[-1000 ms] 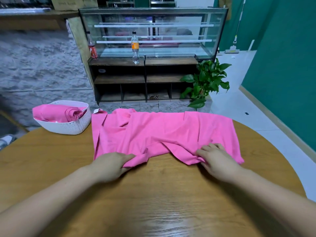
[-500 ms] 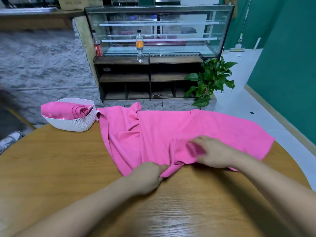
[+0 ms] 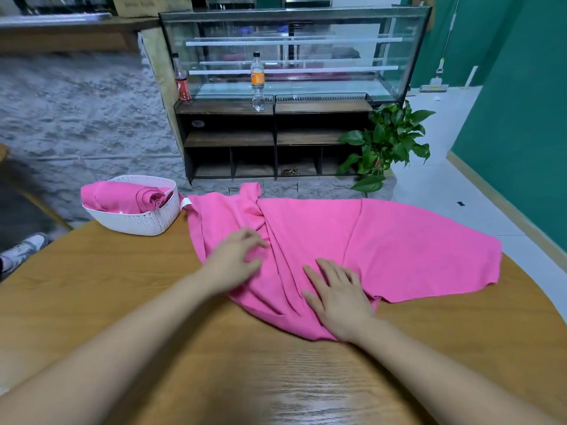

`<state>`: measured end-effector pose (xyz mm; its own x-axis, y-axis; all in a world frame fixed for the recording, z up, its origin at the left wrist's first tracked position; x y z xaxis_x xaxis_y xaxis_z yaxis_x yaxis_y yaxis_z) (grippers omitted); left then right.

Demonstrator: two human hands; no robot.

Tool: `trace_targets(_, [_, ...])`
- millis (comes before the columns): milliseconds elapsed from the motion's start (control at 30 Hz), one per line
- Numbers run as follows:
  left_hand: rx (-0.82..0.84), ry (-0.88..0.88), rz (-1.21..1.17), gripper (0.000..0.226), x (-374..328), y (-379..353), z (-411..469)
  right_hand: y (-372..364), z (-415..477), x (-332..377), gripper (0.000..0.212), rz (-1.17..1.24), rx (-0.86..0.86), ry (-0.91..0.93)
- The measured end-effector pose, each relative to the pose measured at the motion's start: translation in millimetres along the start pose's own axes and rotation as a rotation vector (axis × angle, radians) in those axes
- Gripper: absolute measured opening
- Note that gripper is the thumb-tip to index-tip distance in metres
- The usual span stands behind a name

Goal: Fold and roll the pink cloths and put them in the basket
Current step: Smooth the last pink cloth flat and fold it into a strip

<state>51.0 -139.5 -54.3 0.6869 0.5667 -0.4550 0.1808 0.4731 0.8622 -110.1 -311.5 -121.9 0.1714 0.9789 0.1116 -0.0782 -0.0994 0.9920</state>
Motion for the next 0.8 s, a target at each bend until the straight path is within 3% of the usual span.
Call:
trace_targets(133, [0.035,0.161,0.416,0.053,81,16,18,-1,0,-3,0.089,0.026,-0.041,0.014])
trace_targets(233, [0.077,0.188,0.393,0.063,102,12,11,1,4,-15,0.083,0.007,-0.041,0.038])
trace_targets(433, [-0.040,0.131,0.423,0.078,87,15,-19,6,30,-77,0.098,-0.002,-0.030,-0.011])
trace_targets(633, [-0.052,0.035,0.499,0.080,32,2,-61,29,60,-118,0.068,-0.035,-0.054,-0.107])
trace_targets(700, [-0.033,-0.012,0.518,0.076,5,-7,-72,48,70,-100,0.070,-0.038,-0.155,-0.166])
trace_targets(800, [-0.035,-0.099,0.528,0.077,-37,-23,-83,60,76,-38,0.043,0.114,-0.274,-0.078])
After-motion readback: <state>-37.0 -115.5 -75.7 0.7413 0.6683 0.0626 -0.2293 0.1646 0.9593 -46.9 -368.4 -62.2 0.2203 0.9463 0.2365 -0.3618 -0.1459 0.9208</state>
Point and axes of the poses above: each hand's wrist, its own z-axis towards the middle knuckle, its own y-axis out of the back of the hand, x = y × z, the point moved 8 cm from there along z, towards the middle knuckle, and after that the axes turned 8 degrees about -x, right-handed, at the moved point
